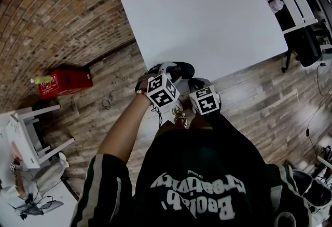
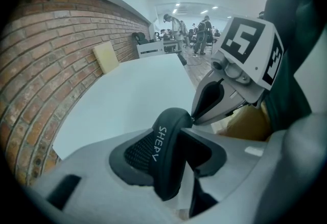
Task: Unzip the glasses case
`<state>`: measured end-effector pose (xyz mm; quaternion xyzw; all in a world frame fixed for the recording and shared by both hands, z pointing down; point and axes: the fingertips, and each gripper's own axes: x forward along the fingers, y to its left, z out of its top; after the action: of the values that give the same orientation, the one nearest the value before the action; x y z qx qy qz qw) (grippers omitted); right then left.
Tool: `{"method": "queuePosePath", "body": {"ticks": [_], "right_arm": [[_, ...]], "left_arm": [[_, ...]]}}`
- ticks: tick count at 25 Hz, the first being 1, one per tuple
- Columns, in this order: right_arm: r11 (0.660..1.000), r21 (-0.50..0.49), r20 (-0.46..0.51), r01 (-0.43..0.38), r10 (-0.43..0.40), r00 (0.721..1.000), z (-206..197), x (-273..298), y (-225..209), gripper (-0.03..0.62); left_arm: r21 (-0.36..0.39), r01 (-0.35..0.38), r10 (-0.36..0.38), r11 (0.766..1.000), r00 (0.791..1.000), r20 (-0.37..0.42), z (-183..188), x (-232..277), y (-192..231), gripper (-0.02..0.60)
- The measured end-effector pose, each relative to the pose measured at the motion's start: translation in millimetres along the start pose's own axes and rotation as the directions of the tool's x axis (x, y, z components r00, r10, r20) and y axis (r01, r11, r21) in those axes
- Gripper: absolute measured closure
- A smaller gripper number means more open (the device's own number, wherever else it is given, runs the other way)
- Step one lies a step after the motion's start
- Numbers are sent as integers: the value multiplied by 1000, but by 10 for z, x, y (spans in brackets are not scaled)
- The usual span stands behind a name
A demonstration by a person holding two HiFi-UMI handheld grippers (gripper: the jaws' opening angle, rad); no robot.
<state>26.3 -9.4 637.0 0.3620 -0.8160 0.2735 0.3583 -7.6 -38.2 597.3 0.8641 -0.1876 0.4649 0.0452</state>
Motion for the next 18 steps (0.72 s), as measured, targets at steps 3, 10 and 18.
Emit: {"method": "queuePosePath", "body": {"ticks": [3, 10, 18], "right_arm": [[1000, -17, 0, 12, -12, 1000, 3, -7, -4, 580], [998, -58, -4, 36, -36, 999, 12, -3, -14, 580], [996, -65, -11, 64, -65, 998, -3, -14, -113, 580]], "left_arm": [[1, 1, -1, 1000, 1000, 3, 4, -1, 1, 433], [-1, 7, -7, 1000, 1000, 8, -2, -1, 8, 433], [-1, 11, -11, 1000, 1000, 15, -4, 2, 7, 433]]}}
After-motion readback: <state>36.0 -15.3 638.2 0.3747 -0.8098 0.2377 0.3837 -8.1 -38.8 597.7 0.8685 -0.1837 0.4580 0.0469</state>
